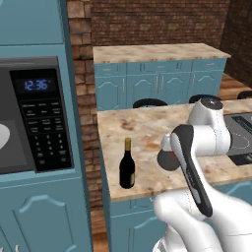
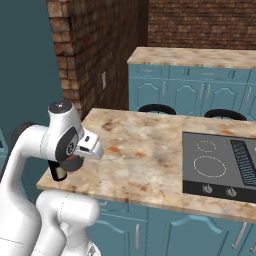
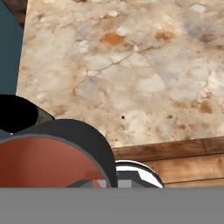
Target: Place the microwavable item in the microwave. Then, close the microwave door and press the start button.
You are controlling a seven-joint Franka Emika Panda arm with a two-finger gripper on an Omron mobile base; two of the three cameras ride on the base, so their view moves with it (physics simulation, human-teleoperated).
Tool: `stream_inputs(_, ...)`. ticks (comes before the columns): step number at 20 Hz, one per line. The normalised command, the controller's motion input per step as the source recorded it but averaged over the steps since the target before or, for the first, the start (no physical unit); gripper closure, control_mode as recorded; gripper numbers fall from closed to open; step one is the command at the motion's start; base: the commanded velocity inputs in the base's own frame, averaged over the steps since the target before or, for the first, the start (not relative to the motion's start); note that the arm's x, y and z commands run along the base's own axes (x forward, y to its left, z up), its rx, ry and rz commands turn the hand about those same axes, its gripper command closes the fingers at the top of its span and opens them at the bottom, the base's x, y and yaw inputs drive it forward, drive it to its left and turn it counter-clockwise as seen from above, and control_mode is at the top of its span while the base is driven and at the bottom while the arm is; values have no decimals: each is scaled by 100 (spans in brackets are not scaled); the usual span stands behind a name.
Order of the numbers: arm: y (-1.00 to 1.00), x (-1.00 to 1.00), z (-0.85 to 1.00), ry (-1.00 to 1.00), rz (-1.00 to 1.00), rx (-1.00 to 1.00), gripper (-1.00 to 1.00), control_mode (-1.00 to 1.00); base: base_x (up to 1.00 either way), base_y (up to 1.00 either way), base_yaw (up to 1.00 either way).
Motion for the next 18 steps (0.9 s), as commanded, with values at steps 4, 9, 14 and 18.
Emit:
stream_inputs(4,0,-6,0,-1,-1,0,100,100,-75,-7,-11)
stream_inputs(9,0,0,0,0,0,0,100,100,-100,15,-4)
stream_inputs(14,0,0,0,0,0,0,100,100,-48,95,1)
stream_inputs(18,0,0,0,0,0,0,100,100,2,100,6)
